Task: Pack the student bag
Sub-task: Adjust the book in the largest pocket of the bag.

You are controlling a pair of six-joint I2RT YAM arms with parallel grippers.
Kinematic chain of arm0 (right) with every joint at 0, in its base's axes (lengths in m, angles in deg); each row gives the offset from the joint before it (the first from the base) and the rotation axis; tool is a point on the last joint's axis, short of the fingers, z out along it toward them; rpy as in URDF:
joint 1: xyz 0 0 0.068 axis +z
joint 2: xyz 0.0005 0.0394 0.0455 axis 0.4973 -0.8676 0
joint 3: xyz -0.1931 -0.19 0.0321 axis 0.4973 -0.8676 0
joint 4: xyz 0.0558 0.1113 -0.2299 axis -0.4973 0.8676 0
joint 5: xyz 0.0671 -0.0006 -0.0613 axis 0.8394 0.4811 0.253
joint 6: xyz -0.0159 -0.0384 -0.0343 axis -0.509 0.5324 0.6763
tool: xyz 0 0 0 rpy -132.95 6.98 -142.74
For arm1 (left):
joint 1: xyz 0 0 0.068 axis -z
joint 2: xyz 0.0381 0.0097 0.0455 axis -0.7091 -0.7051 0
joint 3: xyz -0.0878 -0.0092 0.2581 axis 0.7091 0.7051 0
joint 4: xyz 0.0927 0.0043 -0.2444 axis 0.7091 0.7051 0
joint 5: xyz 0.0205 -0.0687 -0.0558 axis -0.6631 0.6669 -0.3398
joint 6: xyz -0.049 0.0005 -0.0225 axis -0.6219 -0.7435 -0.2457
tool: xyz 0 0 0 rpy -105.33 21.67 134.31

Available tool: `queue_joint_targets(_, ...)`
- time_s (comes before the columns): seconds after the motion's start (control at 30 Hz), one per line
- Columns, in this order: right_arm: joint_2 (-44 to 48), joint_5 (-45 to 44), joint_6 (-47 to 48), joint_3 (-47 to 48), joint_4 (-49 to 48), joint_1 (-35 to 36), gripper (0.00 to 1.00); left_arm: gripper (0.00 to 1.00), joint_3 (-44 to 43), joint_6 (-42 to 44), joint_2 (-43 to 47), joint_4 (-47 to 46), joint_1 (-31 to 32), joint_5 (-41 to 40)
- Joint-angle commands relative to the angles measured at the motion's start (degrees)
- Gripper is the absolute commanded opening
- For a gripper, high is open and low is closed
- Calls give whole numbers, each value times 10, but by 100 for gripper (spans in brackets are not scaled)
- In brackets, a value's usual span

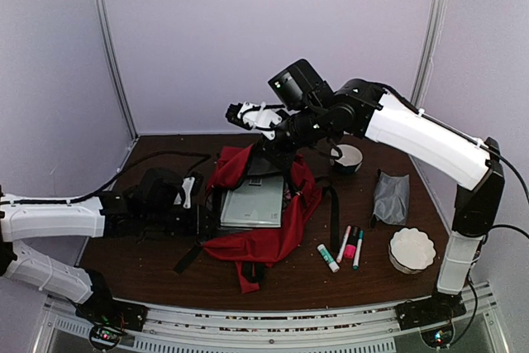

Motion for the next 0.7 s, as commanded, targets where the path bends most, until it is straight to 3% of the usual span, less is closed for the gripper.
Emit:
queue_joint_targets(0.0,12,-1,-3,17,-14,7,0,10,24,103,32,-51,39,-13)
queue_joint_targets(0.07,10,0,-4,17,-14,7,0,0,30,123,23,-69,51,-20)
queue_joint_targets(0.37,11,1,-3,17,-14,8,0,0,21,134,-105,-244,62,-17)
queue_joint_targets(0.67,18,7,-4,12,-12,9,0,0,-69,172,-213,-301,61,-84)
